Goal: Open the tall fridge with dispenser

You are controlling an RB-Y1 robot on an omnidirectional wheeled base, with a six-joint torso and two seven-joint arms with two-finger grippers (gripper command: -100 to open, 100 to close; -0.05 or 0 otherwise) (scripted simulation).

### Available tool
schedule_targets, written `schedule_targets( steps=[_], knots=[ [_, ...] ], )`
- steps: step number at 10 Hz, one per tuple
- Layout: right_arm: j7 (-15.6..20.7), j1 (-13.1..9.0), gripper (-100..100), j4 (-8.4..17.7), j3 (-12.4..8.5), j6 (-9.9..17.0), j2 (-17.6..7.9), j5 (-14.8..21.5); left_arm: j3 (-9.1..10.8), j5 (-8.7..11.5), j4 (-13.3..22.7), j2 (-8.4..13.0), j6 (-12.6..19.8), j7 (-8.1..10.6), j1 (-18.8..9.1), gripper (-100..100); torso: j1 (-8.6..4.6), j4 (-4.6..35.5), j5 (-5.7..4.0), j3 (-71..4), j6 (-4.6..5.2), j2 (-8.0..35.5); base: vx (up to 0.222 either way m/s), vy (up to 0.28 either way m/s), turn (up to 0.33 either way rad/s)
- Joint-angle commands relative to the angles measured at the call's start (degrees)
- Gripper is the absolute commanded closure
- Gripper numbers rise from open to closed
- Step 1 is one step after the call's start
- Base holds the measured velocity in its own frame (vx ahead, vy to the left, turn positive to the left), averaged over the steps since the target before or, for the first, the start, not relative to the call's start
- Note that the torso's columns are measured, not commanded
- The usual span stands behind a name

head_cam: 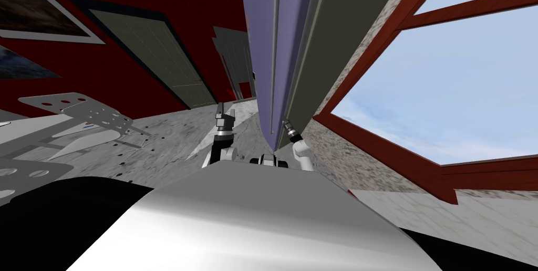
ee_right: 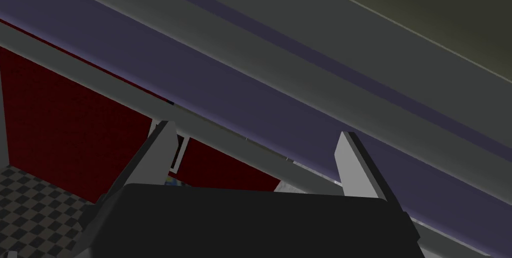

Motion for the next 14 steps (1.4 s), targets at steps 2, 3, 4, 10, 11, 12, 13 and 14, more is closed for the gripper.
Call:
schedule_targets(
  steps=[2, 3, 4, 10, 11, 12, 13, 14],
  knots=[
    [0.8, -2.1, -100, 0.1, -0.2, 1.0, 1.2, -0.7, 0.0, 0.0, 0.0, 0.0, 0.0, 0.0, 0.0, 0, 0.04, 0.0, -0.01, 0.0, -0.08, -0.1, 0.003, 0.007, -0.019],
    [0.6, -2.2, -100, 0.3, -0.2, 1.3, 2.6, -1.4, 0.0, 0.0, 0.0, 0.0, 0.0, 0.0, 0.0, 0, 0.08, 0.0, -0.02, -0.1, -0.19, -0.2, -0.005, -0.007, -0.007],
    [0.6, -2.2, -100, 0.3, -0.2, 1.3, 2.6, -1.4, 0.0, 0.0, 0.0, 0.0, 0.0, 0.0, 0.0, 0, 0.16, 0.0, -0.02, -0.2, -0.34, -0.3, -0.003, -0.011, 0.042],
    [0.6, -2.2, -100, 0.3, -0.2, 1.3, 2.6, -1.4, 0.0, 0.0, 0.0, 0.0, 0.0, 0.0, 0.0, 0, 0.13, 0.0, -0.01, -0.1, -0.14, -0.2, -0.003, 0.0, -0.006],
    [0.6, -2.2, -100, 0.3, -0.2, 1.3, 2.6, -1.4, 0.0, 0.0, 0.0, 0.0, 0.0, 0.0, 0.0, 0, 0.16, 0.0, -0.01, -0.1, -0.21, -0.2, 0.017, 0.006, 0.002],
    [0.6, -2.2, -100, 0.3, -0.2, 1.3, 2.6, -1.4, 0.0, 0.0, 0.0, 0.0, 0.0, 0.0, 0.0, 0, 0.08, 0.0, -0.01, -0.1, -0.13, -0.2, 0.002, -0.005, -0.04],
    [1.0, -0.7, -100, 2.3, -1.0, 1.4, 0.0, -1.4, 0.0, 0.0, 0.0, 0.0, 0.0, 0.0, 0.0, 0, 0.05, 0.1, -0.03, -0.2, -0.21, -0.3, -0.02, -0.015, -0.039],
    [1.0, -0.7, -100, 2.3, -1.0, 1.4, -1.4, -1.4, 0.0, 0.0, 0.0, 0.0, 0.0, 0.0, 0.0, 0, -0.24, -0.4, -0.11, 0.0, 0.27, 0.0, -0.012, -0.007, -0.007]
  ],
)
